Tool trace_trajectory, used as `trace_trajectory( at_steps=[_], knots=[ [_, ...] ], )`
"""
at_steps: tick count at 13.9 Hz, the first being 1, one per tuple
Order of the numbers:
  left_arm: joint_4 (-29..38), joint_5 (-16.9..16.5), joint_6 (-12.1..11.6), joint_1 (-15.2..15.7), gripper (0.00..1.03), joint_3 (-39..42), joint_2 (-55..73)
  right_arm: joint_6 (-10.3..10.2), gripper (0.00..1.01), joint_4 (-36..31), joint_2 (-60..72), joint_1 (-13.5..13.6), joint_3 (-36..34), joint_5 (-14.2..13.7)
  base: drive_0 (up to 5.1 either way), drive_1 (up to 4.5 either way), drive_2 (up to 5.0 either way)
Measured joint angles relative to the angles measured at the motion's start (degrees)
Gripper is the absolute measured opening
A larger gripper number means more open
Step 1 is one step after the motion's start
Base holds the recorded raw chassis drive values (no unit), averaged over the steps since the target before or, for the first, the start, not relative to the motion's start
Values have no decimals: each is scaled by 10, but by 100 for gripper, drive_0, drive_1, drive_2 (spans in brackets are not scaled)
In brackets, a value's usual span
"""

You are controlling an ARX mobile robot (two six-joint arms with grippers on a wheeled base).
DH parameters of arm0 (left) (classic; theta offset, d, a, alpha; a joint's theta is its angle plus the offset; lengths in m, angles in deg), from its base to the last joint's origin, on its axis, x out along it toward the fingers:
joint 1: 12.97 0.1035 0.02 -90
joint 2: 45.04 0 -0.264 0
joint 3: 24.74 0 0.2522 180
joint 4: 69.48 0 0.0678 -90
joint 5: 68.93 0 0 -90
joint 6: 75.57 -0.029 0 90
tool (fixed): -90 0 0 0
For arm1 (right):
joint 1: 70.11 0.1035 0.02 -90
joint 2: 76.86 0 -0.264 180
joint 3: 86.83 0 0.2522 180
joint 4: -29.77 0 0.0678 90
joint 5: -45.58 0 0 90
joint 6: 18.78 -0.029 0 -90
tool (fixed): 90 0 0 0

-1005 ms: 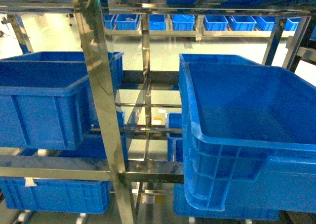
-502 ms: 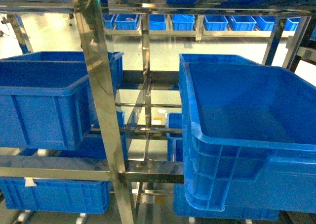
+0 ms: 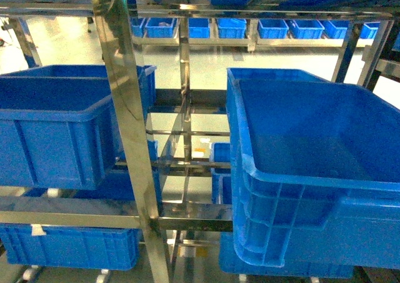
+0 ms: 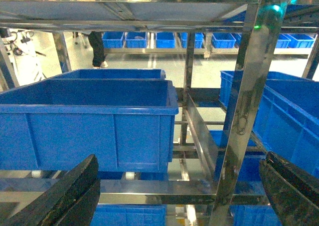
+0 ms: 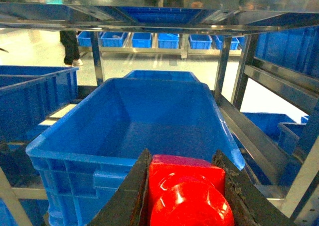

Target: Pick red block from blue box to shelf

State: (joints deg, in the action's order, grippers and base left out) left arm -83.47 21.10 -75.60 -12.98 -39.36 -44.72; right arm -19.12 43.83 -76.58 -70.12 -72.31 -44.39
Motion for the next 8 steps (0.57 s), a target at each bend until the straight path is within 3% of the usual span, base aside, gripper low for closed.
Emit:
trace_trajectory(
  at_steps=[8],
  knots=[
    [0,0,0,0,98,0,0,0,28,0,0,0,0,0,0,0,0]
  ],
)
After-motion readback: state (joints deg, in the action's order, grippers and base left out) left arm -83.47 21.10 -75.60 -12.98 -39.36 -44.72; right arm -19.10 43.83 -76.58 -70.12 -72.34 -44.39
